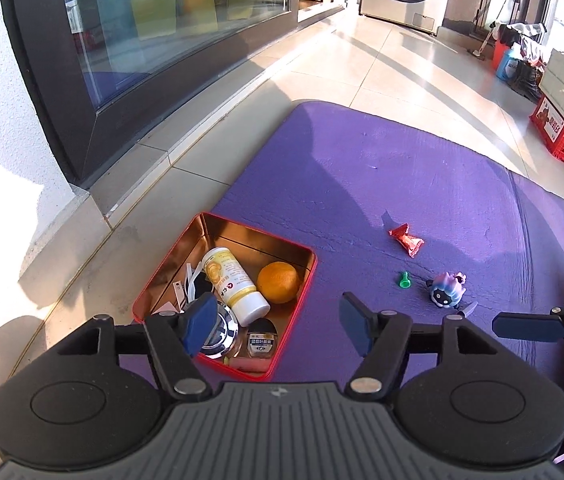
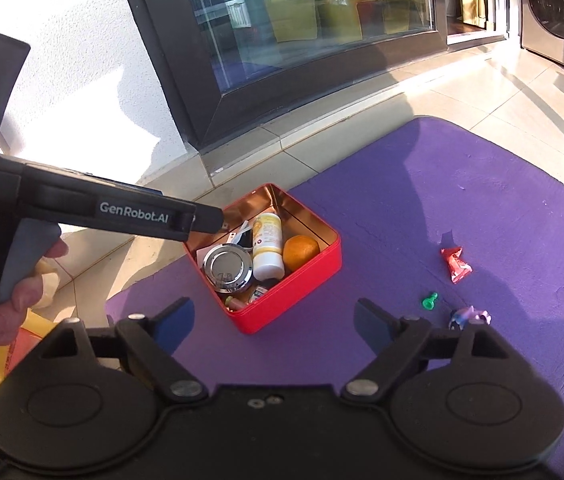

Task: Organize rigid objects
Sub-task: 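Withdraw both grippers from the tin back over the mat, then grasp the purple-and-blue plush figure with the left gripper while the right gripper grasps the grey stick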

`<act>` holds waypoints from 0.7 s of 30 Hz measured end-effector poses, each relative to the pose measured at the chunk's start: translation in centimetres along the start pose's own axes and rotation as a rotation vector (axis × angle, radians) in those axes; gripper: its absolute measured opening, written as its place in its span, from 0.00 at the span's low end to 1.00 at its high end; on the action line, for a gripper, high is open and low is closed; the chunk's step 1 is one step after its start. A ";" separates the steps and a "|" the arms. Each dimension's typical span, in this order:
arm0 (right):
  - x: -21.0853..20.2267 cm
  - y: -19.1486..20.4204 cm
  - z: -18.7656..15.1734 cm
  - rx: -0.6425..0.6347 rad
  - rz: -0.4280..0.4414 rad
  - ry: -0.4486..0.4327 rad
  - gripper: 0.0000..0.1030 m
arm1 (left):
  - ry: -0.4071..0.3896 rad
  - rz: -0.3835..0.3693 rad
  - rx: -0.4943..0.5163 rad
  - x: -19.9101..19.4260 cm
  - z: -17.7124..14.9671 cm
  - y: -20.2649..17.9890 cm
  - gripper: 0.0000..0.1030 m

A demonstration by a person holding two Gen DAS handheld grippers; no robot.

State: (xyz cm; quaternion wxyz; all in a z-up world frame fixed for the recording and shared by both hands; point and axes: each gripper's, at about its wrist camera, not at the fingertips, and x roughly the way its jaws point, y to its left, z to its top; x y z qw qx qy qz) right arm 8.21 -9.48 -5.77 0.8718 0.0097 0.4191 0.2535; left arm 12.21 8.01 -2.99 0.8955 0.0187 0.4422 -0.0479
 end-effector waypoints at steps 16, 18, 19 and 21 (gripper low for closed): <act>-0.8 -10.2 -4.9 0.104 -0.123 -0.002 1.00 | -0.019 -0.162 0.079 4.3 0.2 -10.2 0.81; -0.2 -11.6 -5.5 0.109 -0.135 0.009 1.00 | -0.015 -0.187 0.084 5.6 0.3 -11.7 0.81; 0.2 -12.4 -5.8 0.114 -0.140 0.019 1.00 | -0.010 -0.198 0.085 6.4 0.3 -12.5 0.81; 1.0 -13.9 -6.4 0.119 -0.152 0.037 1.00 | 0.001 -0.215 0.090 7.8 0.2 -13.9 0.81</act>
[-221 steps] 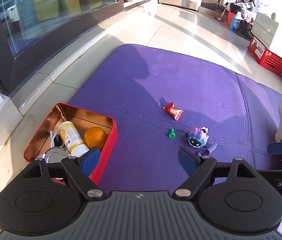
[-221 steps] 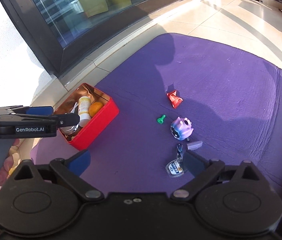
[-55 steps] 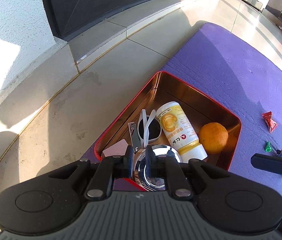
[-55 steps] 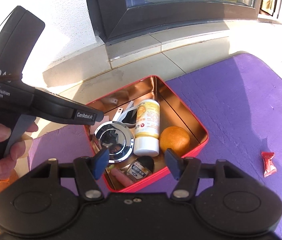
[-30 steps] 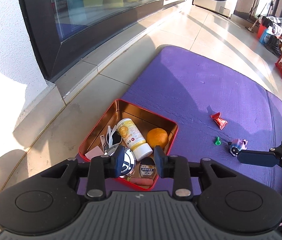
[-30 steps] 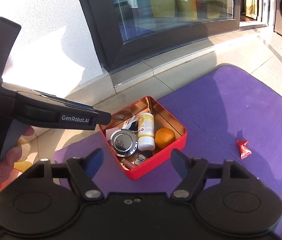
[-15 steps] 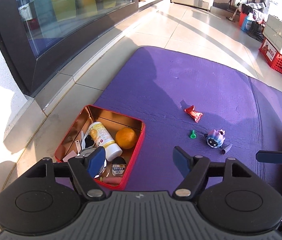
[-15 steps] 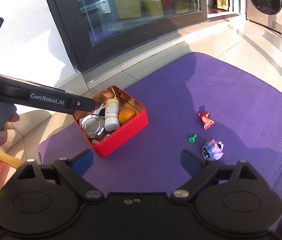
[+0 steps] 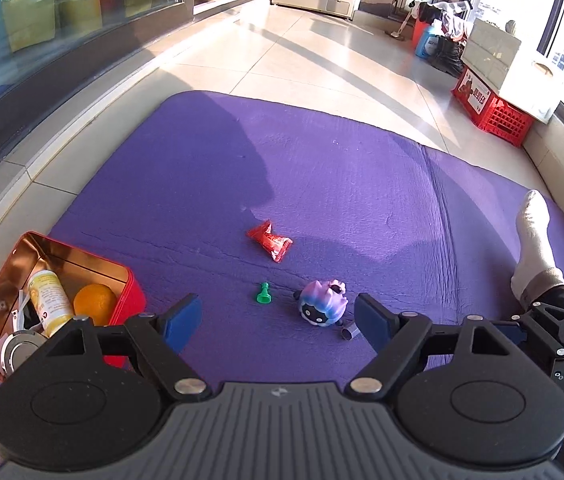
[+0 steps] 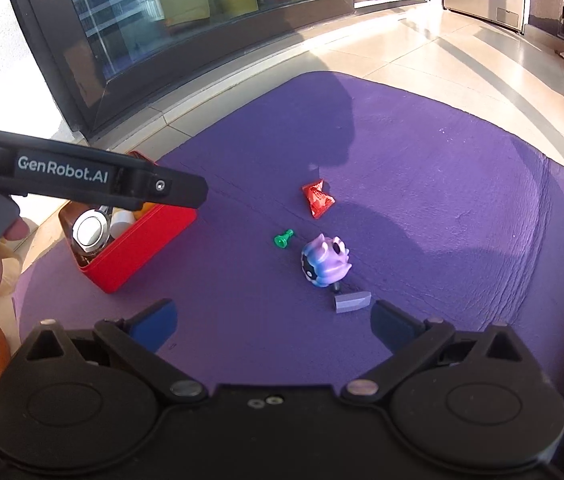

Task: Organize rigid objects
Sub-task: 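Grasp the purple-and-blue plush figure with the left gripper while the right gripper grasps the grey stick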

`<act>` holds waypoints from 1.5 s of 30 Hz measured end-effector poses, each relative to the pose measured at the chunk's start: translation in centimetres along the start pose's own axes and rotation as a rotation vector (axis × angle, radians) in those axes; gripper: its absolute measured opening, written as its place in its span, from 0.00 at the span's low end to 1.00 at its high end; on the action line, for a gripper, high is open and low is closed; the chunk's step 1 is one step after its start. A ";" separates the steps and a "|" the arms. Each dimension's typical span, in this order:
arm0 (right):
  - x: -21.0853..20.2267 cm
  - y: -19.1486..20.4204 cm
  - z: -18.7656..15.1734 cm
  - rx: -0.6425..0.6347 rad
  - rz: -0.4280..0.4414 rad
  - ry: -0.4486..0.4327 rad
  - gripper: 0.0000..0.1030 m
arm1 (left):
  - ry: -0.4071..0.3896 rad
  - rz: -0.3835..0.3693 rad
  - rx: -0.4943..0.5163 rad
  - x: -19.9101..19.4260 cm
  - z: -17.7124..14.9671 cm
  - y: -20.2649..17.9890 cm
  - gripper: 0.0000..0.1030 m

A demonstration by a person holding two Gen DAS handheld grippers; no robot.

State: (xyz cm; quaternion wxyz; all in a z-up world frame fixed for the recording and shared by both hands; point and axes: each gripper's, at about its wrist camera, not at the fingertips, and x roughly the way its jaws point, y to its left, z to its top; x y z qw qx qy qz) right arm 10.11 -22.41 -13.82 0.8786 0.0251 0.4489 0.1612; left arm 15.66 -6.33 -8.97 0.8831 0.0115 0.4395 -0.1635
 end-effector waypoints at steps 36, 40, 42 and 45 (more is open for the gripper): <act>11.5 -6.2 -1.6 -0.100 -0.009 0.080 0.53 | 0.205 -0.047 0.069 17.4 -1.4 -3.5 0.61; 11.6 -5.8 -1.4 -0.115 -0.018 0.076 0.45 | 0.201 -0.053 0.079 17.3 -1.6 -3.4 0.57; 11.6 -5.6 -1.5 -0.126 -0.031 0.078 0.37 | 0.202 -0.057 0.076 17.2 -1.6 -3.5 0.53; 12.3 -5.4 -1.4 -0.146 -0.053 0.077 0.33 | 0.203 -0.047 0.102 17.2 -1.5 -3.9 0.53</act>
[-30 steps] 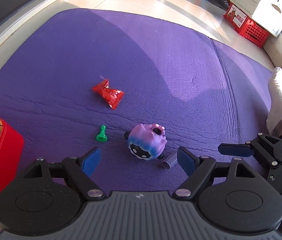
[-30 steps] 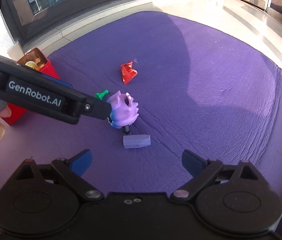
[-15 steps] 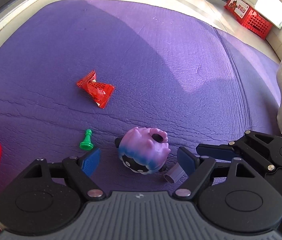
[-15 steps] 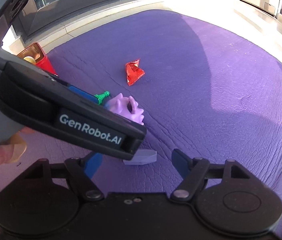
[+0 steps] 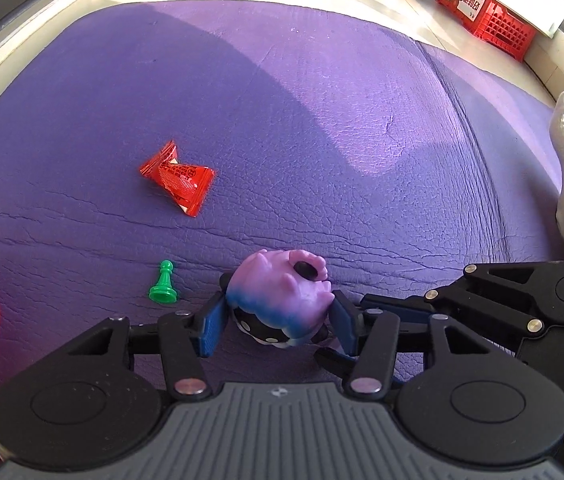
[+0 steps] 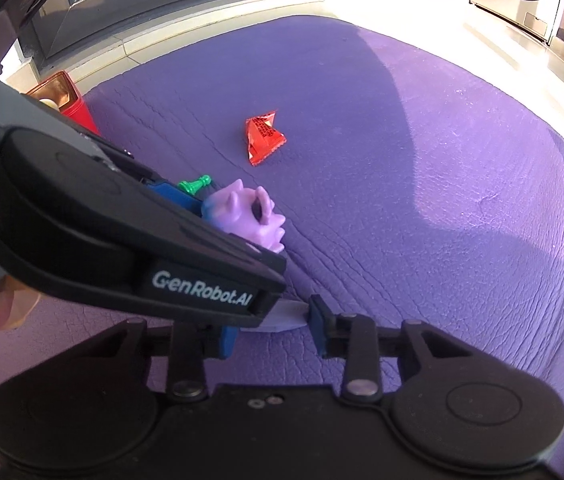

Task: Organize rigid objects
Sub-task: 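Grasp the purple-and-blue plush figure with the left gripper while the right gripper grasps the grey stick, then carry plush figure and grey stick into the red tin and open both grippers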

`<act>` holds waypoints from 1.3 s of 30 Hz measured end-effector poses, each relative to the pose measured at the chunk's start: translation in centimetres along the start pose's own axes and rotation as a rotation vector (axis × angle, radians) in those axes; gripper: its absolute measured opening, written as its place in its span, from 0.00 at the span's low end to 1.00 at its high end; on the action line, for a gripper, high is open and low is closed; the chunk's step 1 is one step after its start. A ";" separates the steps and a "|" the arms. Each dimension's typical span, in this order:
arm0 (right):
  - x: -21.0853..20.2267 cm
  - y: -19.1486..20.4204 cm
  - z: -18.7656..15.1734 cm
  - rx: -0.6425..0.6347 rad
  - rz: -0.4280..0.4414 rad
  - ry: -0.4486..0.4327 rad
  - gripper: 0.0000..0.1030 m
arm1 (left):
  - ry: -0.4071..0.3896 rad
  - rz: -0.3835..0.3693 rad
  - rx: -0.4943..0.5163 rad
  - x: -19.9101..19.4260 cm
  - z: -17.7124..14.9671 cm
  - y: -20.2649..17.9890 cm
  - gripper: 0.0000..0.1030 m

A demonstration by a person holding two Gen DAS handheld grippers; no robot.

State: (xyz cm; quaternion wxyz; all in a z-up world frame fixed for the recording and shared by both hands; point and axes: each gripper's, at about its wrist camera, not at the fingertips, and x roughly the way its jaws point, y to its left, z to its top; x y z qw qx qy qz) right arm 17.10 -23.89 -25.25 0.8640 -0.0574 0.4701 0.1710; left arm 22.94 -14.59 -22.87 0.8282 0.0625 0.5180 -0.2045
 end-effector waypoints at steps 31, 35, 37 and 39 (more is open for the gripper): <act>-10.4 9.6 5.2 -0.074 0.092 -0.041 0.34 | -0.033 0.099 -0.170 -14.9 -3.0 7.9 0.52; -11.8 12.0 6.5 -0.096 0.116 -0.048 0.34 | -0.053 0.124 -0.184 -17.6 -3.5 9.7 0.52; -12.0 13.1 7.0 -0.109 0.126 -0.050 0.34 | -0.062 0.130 -0.204 -18.9 -3.8 10.8 0.52; -12.3 14.2 7.5 -0.127 0.131 -0.053 0.34 | -0.073 0.134 -0.218 -20.0 -4.0 11.7 0.52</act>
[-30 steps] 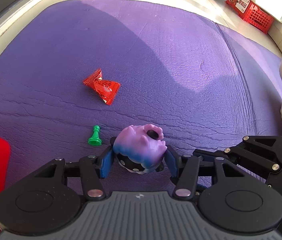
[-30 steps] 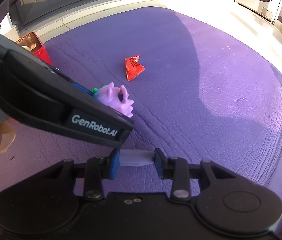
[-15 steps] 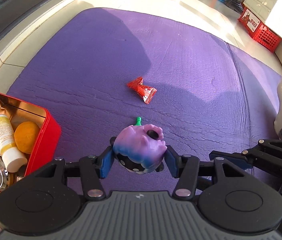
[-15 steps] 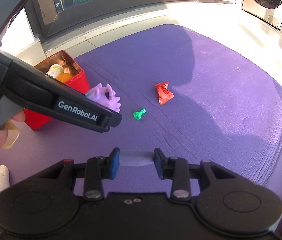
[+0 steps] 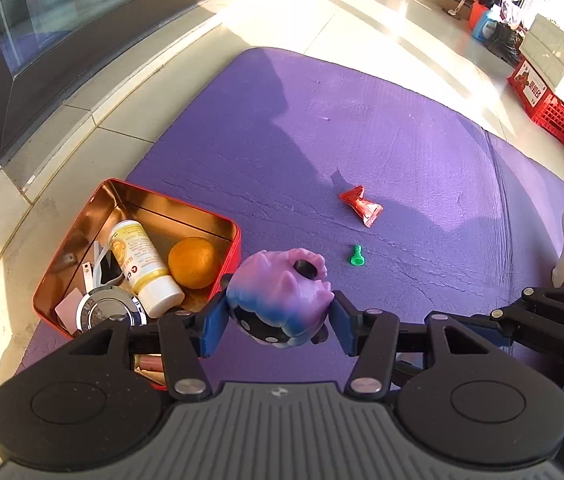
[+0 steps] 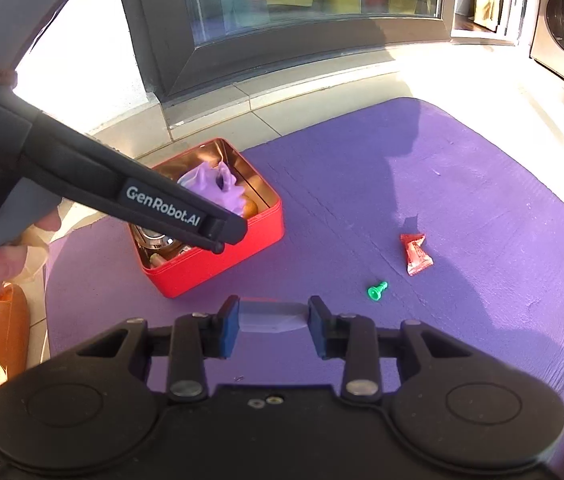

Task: Organize rigid objects
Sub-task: 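Carry plush figure and grey stick into the red tin and open both grippers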

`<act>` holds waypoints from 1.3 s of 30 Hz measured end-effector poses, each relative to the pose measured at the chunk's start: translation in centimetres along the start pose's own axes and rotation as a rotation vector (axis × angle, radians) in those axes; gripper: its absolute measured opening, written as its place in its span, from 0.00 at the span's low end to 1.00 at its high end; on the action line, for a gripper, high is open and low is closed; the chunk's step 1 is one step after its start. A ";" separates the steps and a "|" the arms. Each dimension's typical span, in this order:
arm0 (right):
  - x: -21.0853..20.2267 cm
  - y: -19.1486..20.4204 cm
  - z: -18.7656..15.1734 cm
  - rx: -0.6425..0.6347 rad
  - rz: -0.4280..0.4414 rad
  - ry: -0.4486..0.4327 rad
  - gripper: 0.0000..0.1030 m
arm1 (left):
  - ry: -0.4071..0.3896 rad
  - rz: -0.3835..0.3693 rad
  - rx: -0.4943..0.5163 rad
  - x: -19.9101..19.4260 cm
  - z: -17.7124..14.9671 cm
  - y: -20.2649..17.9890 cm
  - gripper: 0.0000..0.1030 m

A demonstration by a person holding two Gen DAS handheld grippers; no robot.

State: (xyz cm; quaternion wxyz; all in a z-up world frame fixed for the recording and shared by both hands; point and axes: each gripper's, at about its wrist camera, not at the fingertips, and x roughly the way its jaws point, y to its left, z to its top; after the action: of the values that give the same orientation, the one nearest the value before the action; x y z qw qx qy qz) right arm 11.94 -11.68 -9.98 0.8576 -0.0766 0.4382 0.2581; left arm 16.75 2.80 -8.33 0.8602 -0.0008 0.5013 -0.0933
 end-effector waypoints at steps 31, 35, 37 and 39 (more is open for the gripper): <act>13.8 5.5 11.4 -0.104 -0.022 0.035 0.34 | 0.002 0.161 -0.198 4.9 -1.0 17.8 0.52; 16.7 4.9 11.9 -0.069 -0.036 0.064 0.34 | 0.010 0.169 -0.192 6.8 -1.0 18.1 0.52; 18.0 4.6 11.9 -0.061 -0.044 0.078 0.34 | 0.016 0.178 -0.193 7.6 -1.0 18.3 0.52; 19.1 4.5 12.0 -0.058 -0.050 0.089 0.34 | 0.020 0.184 -0.195 8.3 -1.1 18.5 0.52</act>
State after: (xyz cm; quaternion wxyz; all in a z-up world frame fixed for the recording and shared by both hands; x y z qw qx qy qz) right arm 27.38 3.66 -17.46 0.8408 -0.1238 0.4662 0.2456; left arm 22.73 19.71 -17.76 0.8559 -0.0373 0.5146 0.0352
